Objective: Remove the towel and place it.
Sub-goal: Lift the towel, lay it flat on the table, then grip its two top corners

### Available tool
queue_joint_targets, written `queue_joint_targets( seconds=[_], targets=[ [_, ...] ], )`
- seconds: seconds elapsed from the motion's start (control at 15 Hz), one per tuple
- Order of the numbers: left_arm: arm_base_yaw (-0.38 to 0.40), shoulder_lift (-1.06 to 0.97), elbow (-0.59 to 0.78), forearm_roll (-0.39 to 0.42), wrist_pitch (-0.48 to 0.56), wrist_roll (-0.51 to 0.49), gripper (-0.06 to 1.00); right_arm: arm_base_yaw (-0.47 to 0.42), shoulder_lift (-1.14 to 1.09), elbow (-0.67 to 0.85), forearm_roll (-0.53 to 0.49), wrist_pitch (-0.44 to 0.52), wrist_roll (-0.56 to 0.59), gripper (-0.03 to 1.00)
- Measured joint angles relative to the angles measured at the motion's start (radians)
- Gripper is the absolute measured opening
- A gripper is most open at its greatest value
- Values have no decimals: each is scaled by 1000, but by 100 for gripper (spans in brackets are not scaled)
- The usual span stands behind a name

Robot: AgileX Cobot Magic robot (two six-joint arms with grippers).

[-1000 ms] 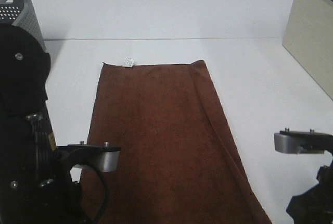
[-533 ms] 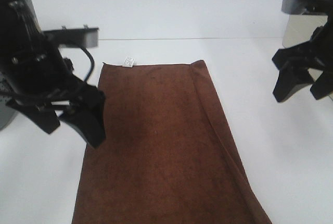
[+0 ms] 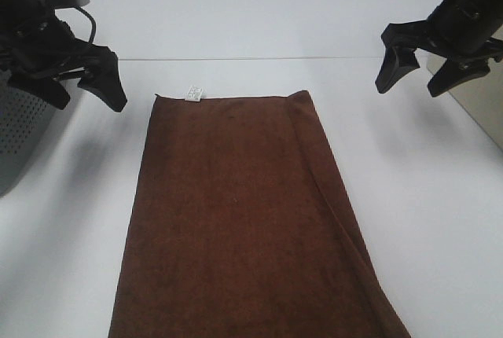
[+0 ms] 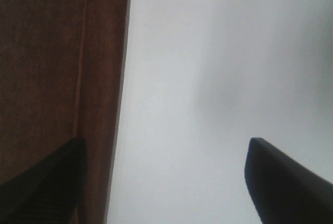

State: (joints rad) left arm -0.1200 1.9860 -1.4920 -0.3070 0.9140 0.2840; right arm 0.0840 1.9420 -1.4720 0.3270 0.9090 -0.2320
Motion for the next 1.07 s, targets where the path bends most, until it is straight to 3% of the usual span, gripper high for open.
queue_joint_targets(
  seconds=[0.27, 0.4, 0.67, 1.07],
  targets=[
    [7, 203, -218, -59, 1, 40, 86, 0, 215, -237, 1, -3, -29, 80],
    [7, 356, -401, -131, 13, 75, 86, 0, 303, -319, 13, -4, -44, 80],
    [7, 537, -599, -167, 78, 82, 86, 0, 438, -405, 80, -4, -80, 80],
    [7, 590, -665, -199, 102, 84, 86, 6, 499, -423, 164, -72, -89, 80]
  ],
)
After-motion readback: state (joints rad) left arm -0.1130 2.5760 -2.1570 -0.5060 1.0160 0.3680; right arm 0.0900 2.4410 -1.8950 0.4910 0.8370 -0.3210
